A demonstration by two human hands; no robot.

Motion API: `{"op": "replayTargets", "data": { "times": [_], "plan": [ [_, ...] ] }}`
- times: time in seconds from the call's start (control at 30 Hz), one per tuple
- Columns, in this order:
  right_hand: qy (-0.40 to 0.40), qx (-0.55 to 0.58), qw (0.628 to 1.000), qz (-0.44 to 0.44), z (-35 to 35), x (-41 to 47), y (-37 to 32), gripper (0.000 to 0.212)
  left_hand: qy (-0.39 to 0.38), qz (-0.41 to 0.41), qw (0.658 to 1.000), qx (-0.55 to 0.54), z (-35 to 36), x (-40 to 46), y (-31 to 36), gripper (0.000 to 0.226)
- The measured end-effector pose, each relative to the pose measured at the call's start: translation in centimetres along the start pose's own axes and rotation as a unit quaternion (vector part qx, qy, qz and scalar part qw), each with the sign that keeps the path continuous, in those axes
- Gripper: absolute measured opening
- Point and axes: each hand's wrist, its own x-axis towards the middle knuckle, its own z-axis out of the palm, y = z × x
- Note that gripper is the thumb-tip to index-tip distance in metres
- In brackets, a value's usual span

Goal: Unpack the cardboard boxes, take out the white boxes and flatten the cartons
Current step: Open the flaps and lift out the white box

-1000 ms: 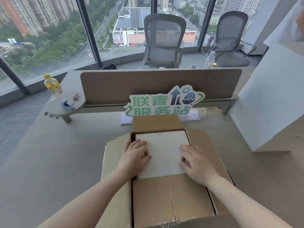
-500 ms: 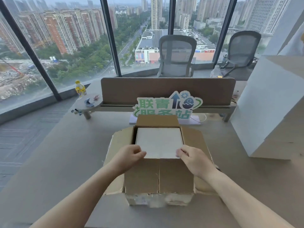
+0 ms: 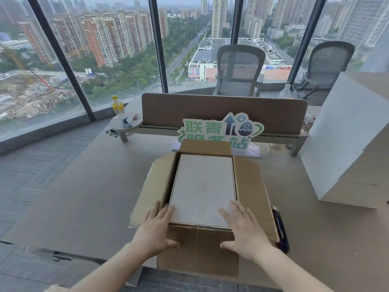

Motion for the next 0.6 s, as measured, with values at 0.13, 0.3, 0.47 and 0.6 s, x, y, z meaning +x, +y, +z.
{"op": "replayTargets", "data": {
  "times": [0.13,0.3,0.47,0.6],
  "plan": [
    [0.085,-0.030,0.996,0.014,3.1,0.6,0.3,0.098,0.091,0.022,0.996,0.000,3.1,0.6,-0.7,0.098],
    [0.116,-0.055,0.992,0.010,4.8,1.2,1.0,0.100,0.111,0.051,0.992,0.016,4.0,1.0,-1.6,0.100],
    [0.103,0.042,0.993,0.024,1.0,1.2,-1.3,0.084,0.069,0.041,0.995,-0.051,0.5,1.4,-0.2,0.101],
    [0.100,0.161,0.974,0.124,-2.7,4.1,-3.1,0.067,0.080,0.006,0.987,-0.138,-3.0,4.1,1.8,0.069]
  ]
}}
